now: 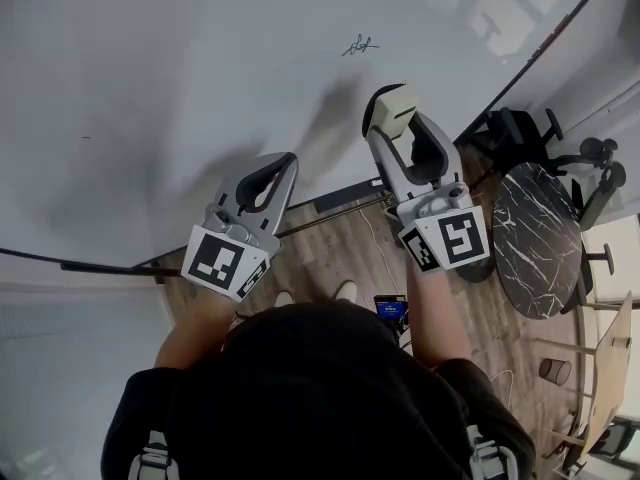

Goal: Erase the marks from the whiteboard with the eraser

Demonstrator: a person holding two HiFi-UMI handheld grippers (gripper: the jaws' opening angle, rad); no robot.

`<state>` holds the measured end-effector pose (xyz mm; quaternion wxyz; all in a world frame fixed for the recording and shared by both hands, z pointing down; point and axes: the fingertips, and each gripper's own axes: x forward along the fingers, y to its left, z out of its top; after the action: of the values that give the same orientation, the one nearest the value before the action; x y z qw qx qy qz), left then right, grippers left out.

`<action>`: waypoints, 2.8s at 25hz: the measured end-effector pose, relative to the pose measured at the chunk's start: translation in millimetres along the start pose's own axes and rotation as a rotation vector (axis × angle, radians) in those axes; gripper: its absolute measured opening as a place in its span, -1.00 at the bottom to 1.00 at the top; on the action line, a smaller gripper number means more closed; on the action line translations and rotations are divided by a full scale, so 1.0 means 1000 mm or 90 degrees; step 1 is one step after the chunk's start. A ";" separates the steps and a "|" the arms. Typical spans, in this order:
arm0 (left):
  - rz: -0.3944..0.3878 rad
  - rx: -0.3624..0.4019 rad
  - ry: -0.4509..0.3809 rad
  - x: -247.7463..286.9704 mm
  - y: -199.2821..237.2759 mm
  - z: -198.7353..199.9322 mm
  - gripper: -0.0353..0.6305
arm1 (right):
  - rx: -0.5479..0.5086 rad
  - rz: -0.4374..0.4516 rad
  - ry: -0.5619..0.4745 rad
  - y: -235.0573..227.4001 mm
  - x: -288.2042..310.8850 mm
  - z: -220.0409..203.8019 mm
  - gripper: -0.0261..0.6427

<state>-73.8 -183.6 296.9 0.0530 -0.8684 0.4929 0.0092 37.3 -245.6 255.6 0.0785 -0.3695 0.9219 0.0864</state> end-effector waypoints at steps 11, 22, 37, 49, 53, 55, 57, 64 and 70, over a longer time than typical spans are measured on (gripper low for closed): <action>0.098 0.025 -0.003 0.026 0.007 0.025 -0.88 | -0.020 0.061 -0.032 0.000 0.049 0.032 -0.26; 0.133 0.025 -0.003 0.011 0.026 0.026 -0.88 | -0.165 -0.012 -0.004 0.029 0.086 0.051 -0.26; 0.094 0.012 -0.010 0.030 0.027 0.016 -0.88 | -0.099 -0.088 0.001 -0.050 0.070 0.033 -0.26; 0.111 0.012 -0.007 0.047 0.023 0.015 -0.88 | -0.061 -0.132 0.013 -0.119 0.050 0.022 -0.26; 0.127 0.010 0.000 0.049 0.023 0.012 -0.88 | -0.055 -0.119 0.014 -0.123 0.050 0.019 -0.26; 0.132 0.011 0.003 0.049 0.018 0.014 -0.88 | -0.050 -0.110 0.012 -0.124 0.047 0.021 -0.26; 0.135 0.012 0.007 0.047 0.017 0.014 -0.88 | -0.033 -0.096 0.008 -0.123 0.047 0.022 -0.26; 0.129 0.021 0.009 0.035 0.018 0.031 -0.88 | -0.049 -0.080 0.002 -0.090 0.034 0.039 -0.26; 0.125 0.028 -0.011 0.016 0.022 0.027 -0.88 | -0.099 -0.045 0.003 -0.036 0.039 0.034 -0.26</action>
<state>-83.3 -205.9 266.7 0.0747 -0.8145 0.5753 0.0108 37.2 -289.5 210.7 0.0506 -0.4072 0.8988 0.1541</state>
